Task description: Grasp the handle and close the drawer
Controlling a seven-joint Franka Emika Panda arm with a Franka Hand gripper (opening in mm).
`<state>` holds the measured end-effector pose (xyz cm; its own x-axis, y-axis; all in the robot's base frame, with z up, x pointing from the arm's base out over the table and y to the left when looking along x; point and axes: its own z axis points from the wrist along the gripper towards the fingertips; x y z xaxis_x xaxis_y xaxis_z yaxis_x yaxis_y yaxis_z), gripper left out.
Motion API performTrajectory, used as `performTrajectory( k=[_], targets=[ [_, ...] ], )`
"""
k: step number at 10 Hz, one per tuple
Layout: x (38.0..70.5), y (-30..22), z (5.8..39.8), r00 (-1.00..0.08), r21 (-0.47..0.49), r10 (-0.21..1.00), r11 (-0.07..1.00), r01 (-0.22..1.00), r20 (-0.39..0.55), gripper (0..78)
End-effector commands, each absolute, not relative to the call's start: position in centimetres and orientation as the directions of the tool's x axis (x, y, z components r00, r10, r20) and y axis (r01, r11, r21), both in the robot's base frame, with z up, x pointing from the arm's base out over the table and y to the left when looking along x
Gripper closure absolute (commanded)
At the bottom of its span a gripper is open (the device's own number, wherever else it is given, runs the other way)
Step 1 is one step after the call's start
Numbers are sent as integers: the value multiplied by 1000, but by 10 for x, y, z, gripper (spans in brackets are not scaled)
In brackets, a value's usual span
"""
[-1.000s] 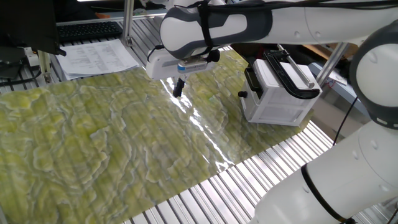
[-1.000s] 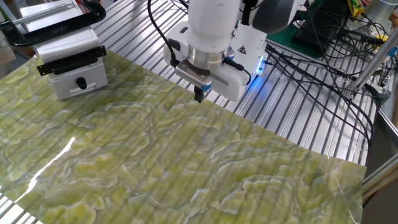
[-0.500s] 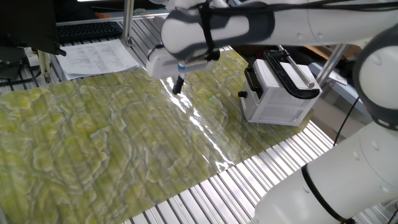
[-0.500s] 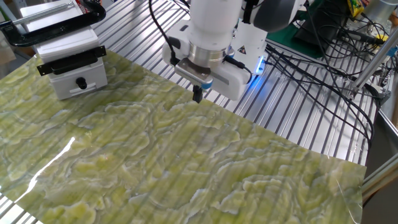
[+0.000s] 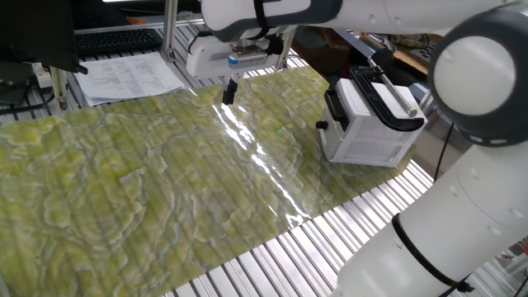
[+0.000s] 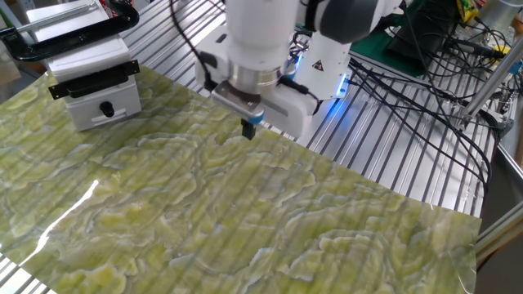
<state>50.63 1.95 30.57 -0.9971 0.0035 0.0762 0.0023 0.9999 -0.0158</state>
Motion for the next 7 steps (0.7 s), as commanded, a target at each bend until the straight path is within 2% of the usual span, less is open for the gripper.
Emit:
performTrajectory(
  k=[1, 7],
  targets=[
    [516, 19, 297, -998, -21, 40, 999, 39, 58, 764],
    [519, 16, 299, -998, -22, 39, 999, 38, 57, 764]
  ],
)
